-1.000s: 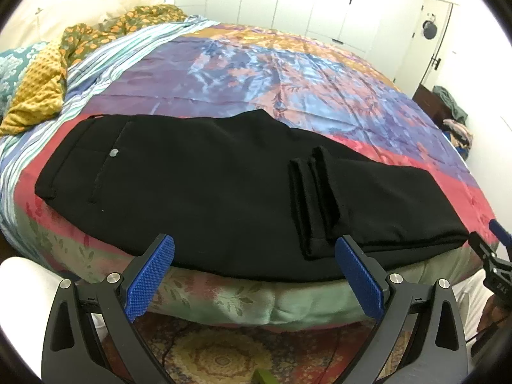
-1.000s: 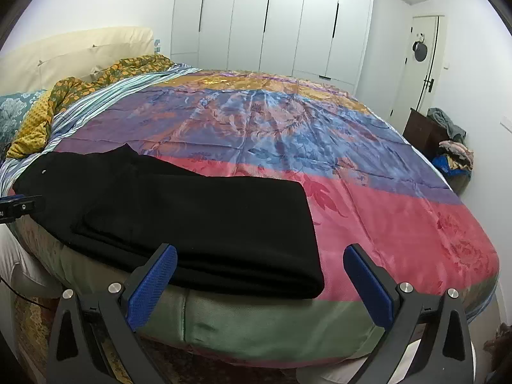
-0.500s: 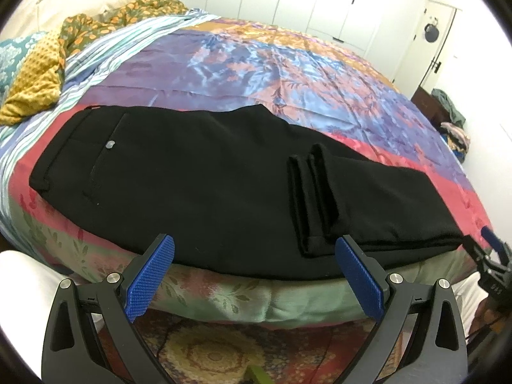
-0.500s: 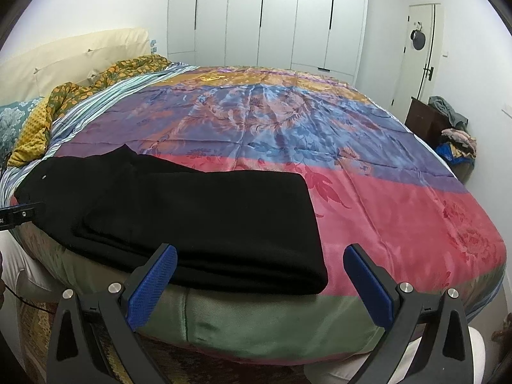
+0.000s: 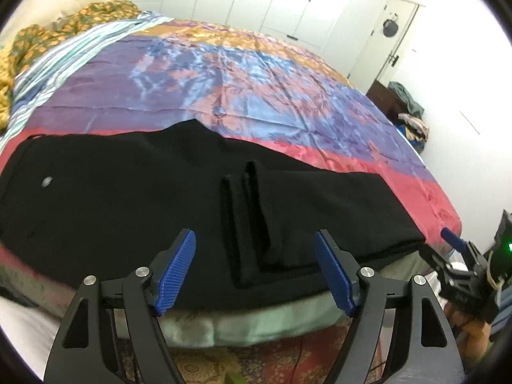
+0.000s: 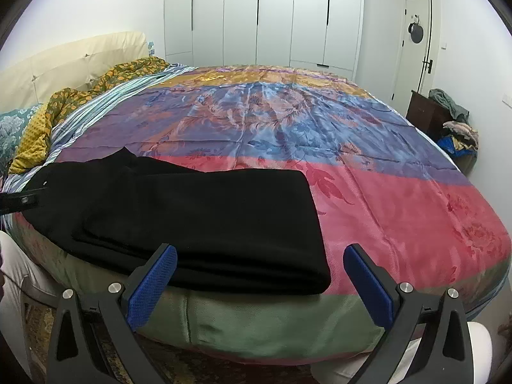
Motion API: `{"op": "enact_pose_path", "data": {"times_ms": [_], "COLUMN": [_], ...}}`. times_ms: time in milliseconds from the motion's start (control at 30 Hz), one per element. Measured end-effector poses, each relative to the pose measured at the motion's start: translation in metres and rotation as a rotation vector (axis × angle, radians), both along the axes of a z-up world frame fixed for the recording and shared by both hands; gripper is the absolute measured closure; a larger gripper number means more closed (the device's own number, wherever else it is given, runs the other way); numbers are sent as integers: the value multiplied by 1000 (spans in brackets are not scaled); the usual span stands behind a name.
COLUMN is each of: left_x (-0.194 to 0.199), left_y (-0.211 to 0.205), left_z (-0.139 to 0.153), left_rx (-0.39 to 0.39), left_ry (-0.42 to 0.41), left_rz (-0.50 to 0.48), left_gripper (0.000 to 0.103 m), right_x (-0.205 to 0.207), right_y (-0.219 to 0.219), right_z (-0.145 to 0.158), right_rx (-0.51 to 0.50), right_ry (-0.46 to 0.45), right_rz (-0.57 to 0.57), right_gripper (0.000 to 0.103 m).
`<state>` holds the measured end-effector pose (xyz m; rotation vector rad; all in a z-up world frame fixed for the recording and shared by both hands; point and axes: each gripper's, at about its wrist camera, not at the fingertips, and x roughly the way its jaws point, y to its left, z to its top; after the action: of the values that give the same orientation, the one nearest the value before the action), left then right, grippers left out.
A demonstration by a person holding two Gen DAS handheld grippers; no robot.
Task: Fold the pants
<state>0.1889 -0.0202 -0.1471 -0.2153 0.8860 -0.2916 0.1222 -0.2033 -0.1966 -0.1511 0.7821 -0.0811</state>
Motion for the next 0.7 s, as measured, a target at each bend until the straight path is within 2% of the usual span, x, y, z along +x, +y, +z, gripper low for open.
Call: {"op": "enact_pose_path", "data": {"times_ms": [100,133,200,267,333,400,500,567,667,700], "left_x": [14,18,26,31,33,29,16,5,8,9], "left_y": [-21,-27,-37,-40,-44,-46,-36,-27,-24,-24], "left_z": [-7,-11,-22,-30,-36,-35,-19,-13,-39,-40], "left_rx": [56,85,126,121,133,151,89,94,113,105], "left_ry": [25,37,84,130,155,145,129,116,199,204], "left_rz": [-67,-82,-94,-100,-106,-103,-106,-96,-86,-80], "left_gripper": [28,33,48,77,91,94,98,98,97,96], "right_x": [0,0,0,0,0,0,-1,-1,0,1], "right_y": [1,1,0,1,0,0,-2,-4,-7,-8], "right_z": [-1,-1,0,0,-1,-1,0,2,1,0], "right_rx": [2,3,6,8,10,13,20,23,40,47], "right_ry": [1,0,-4,-5,-4,-2,-7,-14,-12,-8], "right_rz": [1,1,-2,-4,-6,-10,-18,-23,-34,-37], "right_gripper": [0,0,0,0,0,0,0,0,0,0]}}
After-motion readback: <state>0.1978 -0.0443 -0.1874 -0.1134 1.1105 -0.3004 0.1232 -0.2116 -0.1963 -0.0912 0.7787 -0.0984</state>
